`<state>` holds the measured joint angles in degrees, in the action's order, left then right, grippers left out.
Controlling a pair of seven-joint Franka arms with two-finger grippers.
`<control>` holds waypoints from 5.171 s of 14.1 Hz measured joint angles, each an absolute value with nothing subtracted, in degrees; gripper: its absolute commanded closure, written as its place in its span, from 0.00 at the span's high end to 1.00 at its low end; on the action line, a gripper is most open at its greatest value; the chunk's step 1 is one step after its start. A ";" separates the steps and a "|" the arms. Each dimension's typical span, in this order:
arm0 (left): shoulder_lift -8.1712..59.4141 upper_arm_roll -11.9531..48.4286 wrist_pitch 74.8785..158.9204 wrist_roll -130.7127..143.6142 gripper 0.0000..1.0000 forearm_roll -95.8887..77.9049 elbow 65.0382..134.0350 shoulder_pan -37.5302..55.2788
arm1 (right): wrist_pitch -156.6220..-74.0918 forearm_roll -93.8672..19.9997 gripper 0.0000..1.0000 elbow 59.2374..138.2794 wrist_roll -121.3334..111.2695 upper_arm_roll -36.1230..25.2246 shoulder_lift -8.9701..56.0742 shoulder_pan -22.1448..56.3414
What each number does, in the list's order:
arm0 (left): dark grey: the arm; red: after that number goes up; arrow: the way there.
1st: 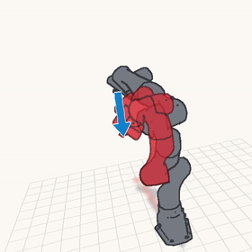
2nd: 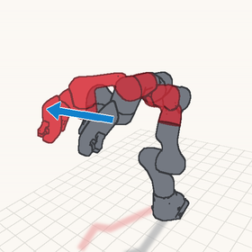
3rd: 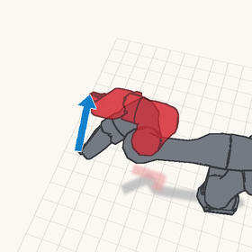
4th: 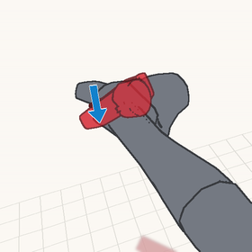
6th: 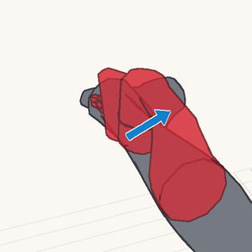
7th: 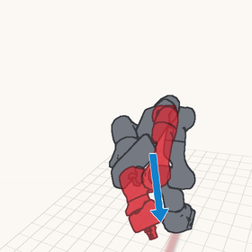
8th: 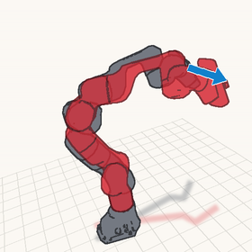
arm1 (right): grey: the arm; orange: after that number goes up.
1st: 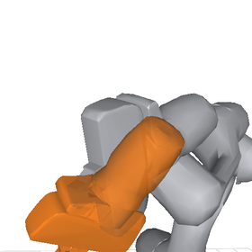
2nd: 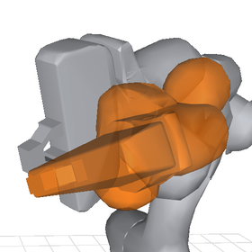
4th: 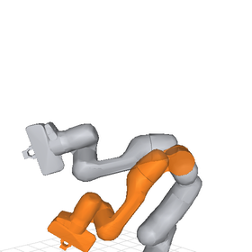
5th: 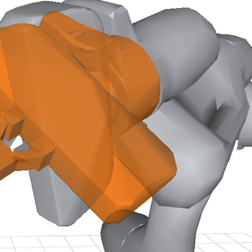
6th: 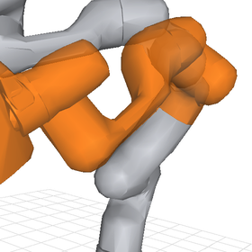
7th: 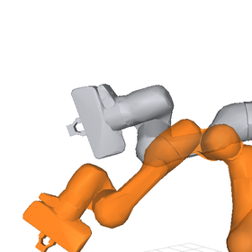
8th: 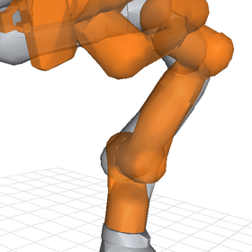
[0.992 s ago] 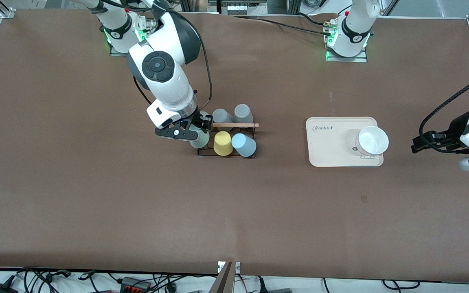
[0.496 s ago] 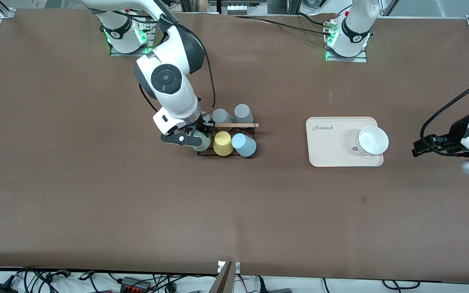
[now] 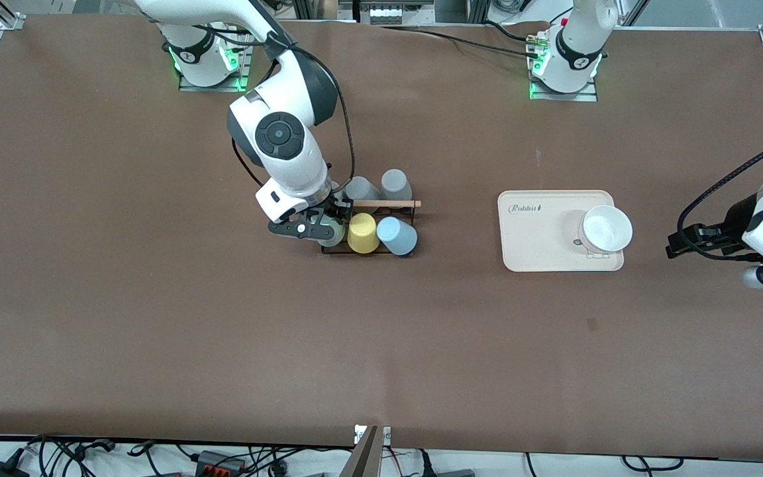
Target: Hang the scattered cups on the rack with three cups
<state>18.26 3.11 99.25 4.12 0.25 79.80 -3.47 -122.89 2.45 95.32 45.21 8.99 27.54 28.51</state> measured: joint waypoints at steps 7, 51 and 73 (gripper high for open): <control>18.97 3.11 99.94 4.12 1.00 0.25 79.81 -3.47 | -123.86 2.74 0.56 95.33 45.21 8.97 29.31 28.78; 9.98 4.58 95.79 4.04 1.00 0.24 87.31 -4.30 | -94.77 1.95 1.00 92.94 -0.49 -2.28 1.62 0.90; 9.55 4.42 96.06 4.04 1.00 0.24 87.32 -4.11 | -92.69 0.20 1.00 92.49 -0.75 -2.54 0.81 0.75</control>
<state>9.55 4.42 96.06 4.04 0.24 87.32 -4.11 -92.69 0.20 92.49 -0.75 -2.54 0.81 0.75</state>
